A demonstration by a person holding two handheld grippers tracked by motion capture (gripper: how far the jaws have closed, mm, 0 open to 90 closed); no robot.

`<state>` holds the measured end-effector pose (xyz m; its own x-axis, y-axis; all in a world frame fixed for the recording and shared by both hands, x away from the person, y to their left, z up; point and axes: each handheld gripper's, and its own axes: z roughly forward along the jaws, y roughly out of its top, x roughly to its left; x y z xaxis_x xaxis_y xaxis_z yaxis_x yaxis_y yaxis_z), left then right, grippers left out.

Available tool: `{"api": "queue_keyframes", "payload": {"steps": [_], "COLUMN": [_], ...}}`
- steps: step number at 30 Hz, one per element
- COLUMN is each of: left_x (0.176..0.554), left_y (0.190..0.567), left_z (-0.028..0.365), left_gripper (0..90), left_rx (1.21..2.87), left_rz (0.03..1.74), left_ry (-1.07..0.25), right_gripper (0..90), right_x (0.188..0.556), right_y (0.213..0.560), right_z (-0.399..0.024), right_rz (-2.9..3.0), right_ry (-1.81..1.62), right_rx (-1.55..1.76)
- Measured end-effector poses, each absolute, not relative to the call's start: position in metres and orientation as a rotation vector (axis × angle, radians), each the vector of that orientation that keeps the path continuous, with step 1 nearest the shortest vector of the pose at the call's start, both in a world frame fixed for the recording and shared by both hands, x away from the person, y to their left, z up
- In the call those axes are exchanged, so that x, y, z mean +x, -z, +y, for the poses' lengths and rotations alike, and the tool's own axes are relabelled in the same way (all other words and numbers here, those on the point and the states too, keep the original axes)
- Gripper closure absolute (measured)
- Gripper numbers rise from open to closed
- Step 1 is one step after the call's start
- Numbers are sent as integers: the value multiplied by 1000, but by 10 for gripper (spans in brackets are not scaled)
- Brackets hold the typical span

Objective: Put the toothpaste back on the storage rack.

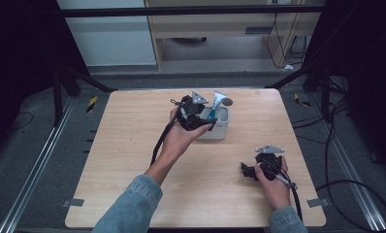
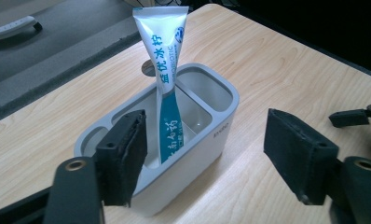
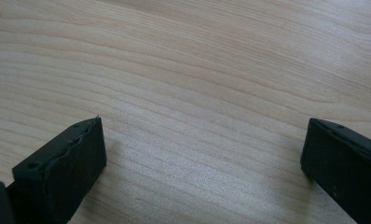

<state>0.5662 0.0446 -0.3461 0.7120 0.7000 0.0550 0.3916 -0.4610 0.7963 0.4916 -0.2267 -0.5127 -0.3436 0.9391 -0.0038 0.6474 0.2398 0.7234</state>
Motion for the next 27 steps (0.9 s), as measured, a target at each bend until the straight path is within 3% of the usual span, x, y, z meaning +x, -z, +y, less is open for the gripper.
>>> {"api": "queue_keyframes", "payload": {"steps": [11, 27], "left_x": [548, 540], "left_y": [331, 327], "left_z": [52, 74], "left_gripper": [126, 76], "left_rx": [2120, 2120], "left_rz": [838, 840], "left_ry": [-436, -407], "right_gripper": [4, 4], "right_x": [492, 492], "right_y": [513, 513], "right_z": [-227, -226], "right_rz": [2081, 2075], "right_ry": [-882, -888], "right_rx": [1444, 1453]}}
